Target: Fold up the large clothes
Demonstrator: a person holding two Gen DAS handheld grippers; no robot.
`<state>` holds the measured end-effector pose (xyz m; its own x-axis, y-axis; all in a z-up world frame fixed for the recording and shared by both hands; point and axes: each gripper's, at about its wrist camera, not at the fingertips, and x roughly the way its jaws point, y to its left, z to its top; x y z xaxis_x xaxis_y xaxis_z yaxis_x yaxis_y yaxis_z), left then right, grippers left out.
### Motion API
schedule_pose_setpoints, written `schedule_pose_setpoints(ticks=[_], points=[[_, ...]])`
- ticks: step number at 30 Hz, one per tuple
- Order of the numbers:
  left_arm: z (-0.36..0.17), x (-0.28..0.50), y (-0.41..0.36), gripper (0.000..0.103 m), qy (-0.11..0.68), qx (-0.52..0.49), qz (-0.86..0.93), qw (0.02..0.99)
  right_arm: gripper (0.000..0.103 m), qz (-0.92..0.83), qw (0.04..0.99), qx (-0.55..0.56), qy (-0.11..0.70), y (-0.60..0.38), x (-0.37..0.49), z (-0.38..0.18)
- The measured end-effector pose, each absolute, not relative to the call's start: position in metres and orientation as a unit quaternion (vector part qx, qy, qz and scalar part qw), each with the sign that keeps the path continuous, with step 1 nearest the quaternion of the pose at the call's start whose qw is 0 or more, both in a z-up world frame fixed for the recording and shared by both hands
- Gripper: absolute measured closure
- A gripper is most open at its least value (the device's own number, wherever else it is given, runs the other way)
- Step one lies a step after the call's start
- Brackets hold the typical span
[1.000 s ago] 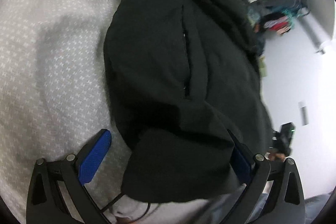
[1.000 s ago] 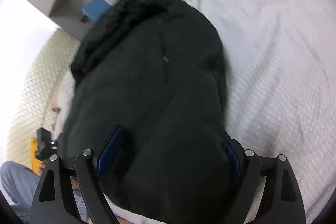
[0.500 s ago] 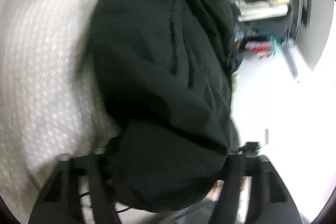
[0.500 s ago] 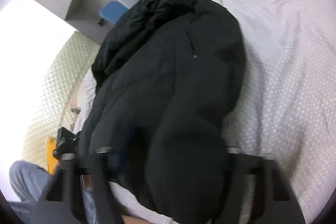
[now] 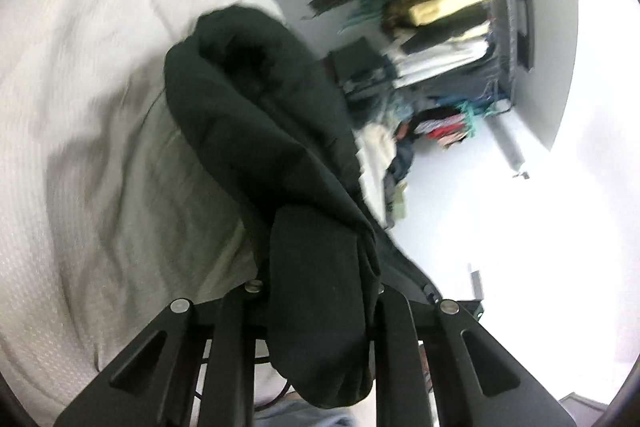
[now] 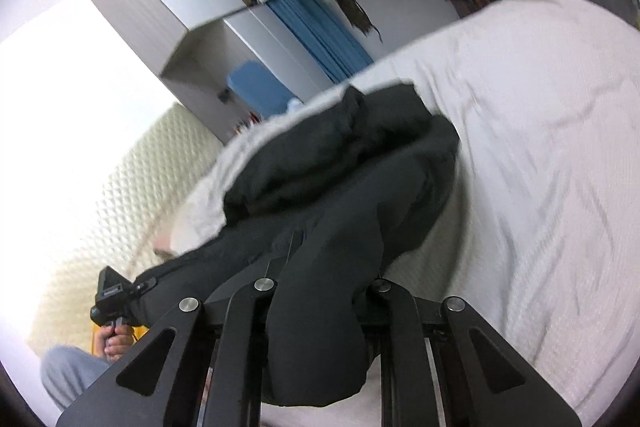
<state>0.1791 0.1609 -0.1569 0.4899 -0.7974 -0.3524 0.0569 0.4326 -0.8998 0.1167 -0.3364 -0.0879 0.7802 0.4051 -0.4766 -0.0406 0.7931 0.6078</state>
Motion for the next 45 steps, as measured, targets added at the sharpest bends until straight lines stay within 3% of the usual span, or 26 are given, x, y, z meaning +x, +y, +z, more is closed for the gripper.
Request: schedule_pose_setpoints(ticks=[10, 17, 25, 30, 35, 45], points=[[-0.039, 0.175, 0.187, 0.089, 0.375, -0.407, -0.3, 0.777, 0.09, 0.174, 0.905, 0.288, 0.26, -0.322, 0.135, 0.018], [0.017, 0.133, 0.188, 0.088, 0.378, -0.356, -0.326, 0.79, 0.09, 0.206, 0.9, 0.278, 0.263, -0.322, 0.1, 0.047], [0.028, 0.073, 0.191, 0.088, 0.431, -0.316, -0.295, 0.792, 0.09, 0.204, 0.887, 0.266, 0.317, -0.299, 0.02, 0.031], [0.015, 0.055, 0.192, 0.087, 0.433, -0.331, -0.288, 0.788, 0.09, 0.212, 0.885, 0.28, 0.307, -0.306, 0.017, 0.024], [-0.001, 0.099, 0.194, 0.087, 0.442, -0.354, -0.279, 0.776, 0.09, 0.232, 0.874, 0.313, 0.291, -0.316, 0.068, 0.013], [-0.022, 0.281, 0.163, 0.084, 0.495, -0.368, -0.186, 0.765, 0.089, 0.171, 0.844, 0.42, 0.287, -0.36, 0.237, -0.033]])
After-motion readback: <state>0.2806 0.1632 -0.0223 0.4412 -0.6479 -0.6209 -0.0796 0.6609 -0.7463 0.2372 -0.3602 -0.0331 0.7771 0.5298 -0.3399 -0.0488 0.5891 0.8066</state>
